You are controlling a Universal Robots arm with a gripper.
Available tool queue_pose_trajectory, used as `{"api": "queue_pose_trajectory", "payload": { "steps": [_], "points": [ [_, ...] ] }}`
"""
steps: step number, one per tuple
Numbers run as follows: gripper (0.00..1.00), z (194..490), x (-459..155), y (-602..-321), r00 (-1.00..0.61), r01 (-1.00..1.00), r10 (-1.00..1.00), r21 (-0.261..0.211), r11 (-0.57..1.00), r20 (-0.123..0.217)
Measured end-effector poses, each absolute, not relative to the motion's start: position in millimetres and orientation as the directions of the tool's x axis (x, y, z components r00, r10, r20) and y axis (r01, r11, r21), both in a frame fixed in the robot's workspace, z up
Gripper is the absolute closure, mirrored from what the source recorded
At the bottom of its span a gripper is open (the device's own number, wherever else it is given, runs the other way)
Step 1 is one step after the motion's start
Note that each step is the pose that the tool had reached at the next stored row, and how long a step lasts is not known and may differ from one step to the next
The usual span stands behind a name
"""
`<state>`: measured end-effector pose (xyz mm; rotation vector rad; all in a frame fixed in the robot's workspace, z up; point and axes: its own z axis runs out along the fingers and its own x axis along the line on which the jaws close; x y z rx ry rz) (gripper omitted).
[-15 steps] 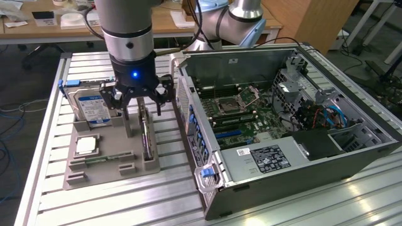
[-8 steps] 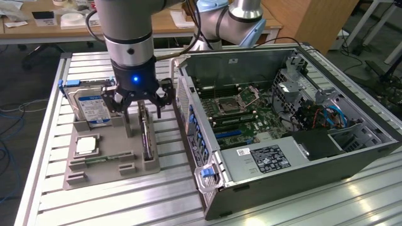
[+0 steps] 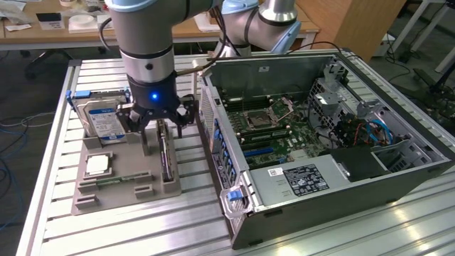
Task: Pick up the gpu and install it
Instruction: 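Pick up the gpu and move the gpu toward the slot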
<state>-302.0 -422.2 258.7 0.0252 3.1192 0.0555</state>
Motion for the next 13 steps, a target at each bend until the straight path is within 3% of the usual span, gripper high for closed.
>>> {"api": "queue_pose_trajectory", "payload": {
  "steps": [13],
  "points": [
    [0.24,235,-302,-430,-1.0,0.015,0.016,0.038,0.999,-0.02]
  ]
}}
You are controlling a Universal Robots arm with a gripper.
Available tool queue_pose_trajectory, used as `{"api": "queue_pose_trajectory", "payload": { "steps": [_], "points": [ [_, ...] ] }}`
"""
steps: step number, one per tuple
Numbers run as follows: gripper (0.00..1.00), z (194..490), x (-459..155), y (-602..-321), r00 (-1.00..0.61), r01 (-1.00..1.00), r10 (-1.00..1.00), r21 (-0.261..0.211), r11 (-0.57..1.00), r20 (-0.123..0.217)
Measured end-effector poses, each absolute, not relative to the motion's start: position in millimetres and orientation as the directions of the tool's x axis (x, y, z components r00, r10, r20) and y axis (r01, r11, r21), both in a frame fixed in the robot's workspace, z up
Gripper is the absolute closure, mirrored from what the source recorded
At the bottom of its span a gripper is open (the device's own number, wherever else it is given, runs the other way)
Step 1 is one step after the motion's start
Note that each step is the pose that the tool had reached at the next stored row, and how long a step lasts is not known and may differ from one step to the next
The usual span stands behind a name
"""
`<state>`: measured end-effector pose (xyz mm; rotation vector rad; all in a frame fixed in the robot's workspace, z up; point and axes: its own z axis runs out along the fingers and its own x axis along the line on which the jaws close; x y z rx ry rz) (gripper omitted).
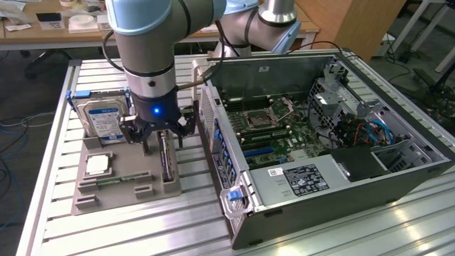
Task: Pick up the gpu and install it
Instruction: 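Pick up the gpu and move the gpu toward the slot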
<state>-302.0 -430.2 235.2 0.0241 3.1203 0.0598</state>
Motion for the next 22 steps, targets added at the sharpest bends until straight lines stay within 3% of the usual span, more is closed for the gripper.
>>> {"api": "queue_pose_trajectory", "payload": {
  "steps": [22],
  "points": [
    [0.24,205,-302,-430,-1.0,0.015,0.016,0.038,0.999,-0.02]
  ]
}}
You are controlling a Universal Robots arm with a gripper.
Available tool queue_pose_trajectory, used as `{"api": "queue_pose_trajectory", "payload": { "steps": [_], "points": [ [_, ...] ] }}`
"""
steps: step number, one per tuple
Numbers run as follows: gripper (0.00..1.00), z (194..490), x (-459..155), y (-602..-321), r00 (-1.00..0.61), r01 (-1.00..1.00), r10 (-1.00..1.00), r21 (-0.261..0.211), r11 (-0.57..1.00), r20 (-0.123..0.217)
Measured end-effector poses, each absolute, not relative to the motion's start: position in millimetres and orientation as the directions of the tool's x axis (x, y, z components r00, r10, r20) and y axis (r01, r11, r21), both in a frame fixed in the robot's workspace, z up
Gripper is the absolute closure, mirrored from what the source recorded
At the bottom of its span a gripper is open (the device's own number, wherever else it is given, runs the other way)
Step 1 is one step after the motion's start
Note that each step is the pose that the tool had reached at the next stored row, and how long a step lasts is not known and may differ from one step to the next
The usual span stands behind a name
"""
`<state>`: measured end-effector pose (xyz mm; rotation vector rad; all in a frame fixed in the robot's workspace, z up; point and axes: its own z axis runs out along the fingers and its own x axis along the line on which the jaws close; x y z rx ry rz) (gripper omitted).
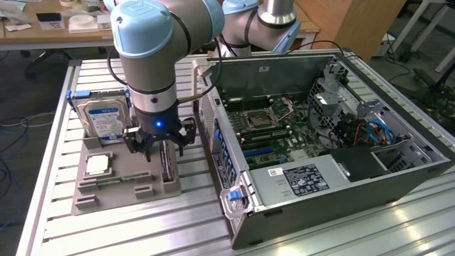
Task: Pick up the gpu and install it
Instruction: 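Pick up the gpu and move the gpu toward the slot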
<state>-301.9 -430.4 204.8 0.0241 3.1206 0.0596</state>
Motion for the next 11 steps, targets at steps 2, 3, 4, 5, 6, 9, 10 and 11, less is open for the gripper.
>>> {"api": "queue_pose_trajectory", "payload": {
  "steps": [2,3,4,5,6,9,10,11],
  "points": [
    [0.25,204.8,-301.9,-430.4,-1.0,0.015,0.016,0.038,0.999,-0.02],
    [0.31,204.7,-301.9,-430.4,-1.0,0.015,0.016,0.038,0.999,-0.02],
    [0.31,204.7,-301.9,-430.4,-1.0,0.015,0.016,0.038,0.999,-0.02],
    [0.37,204.7,-301.9,-430.4,-1.0,0.015,0.016,0.038,0.999,-0.02],
    [0.37,204.6,-301.9,-430.4,-1.0,0.015,0.016,0.038,0.999,-0.02],
    [0.58,204.0,-301.9,-430.4,-1.0,0.015,0.016,0.038,0.999,-0.02],
    [0.6,203.8,-301.6,-430.4,-1.0,0.015,0.016,0.038,0.999,-0.02],
    [0.66,203.8,-301.4,-430.4,-1.0,0.015,0.016,0.038,0.999,-0.02]
  ]
}}
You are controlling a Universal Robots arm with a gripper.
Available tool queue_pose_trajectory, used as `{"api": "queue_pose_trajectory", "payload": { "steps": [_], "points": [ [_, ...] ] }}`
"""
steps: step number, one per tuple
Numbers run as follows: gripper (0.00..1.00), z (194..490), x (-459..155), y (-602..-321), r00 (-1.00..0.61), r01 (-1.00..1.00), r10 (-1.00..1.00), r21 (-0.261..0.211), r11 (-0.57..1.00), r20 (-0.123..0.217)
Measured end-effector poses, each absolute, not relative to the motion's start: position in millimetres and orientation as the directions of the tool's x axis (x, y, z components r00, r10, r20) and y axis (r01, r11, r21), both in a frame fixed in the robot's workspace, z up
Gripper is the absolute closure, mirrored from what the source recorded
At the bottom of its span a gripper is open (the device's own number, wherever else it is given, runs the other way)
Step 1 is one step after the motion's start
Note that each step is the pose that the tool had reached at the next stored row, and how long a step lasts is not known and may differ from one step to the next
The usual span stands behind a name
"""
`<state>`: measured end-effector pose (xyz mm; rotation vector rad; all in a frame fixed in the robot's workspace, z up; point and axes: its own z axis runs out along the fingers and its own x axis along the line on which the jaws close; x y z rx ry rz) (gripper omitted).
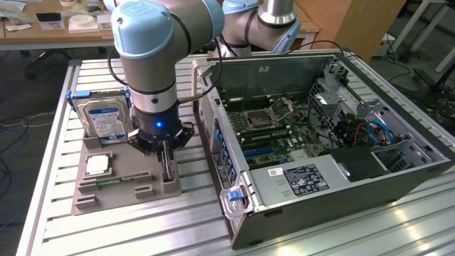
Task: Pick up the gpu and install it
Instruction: 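Pick up the gpu and move the gpu toward the slot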
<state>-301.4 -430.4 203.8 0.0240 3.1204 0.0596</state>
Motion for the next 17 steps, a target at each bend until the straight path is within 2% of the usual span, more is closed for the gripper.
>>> {"api": "queue_pose_trajectory", "payload": {
  "steps": [5,7,8,17],
  "points": [
    [0.66,203.7,-300.3,-430.4,-1.0,0.015,0.016,0.038,0.999,-0.02],
    [0.68,203.7,-300.2,-430.4,-1.0,0.015,0.016,0.038,0.999,-0.02],
    [0.72,203.6,-300.0,-430.4,-1.0,0.015,0.016,0.038,0.999,-0.02],
    [0.72,203.4,-299.5,-430.4,-1.0,0.015,0.016,0.038,0.999,-0.02]
  ]
}}
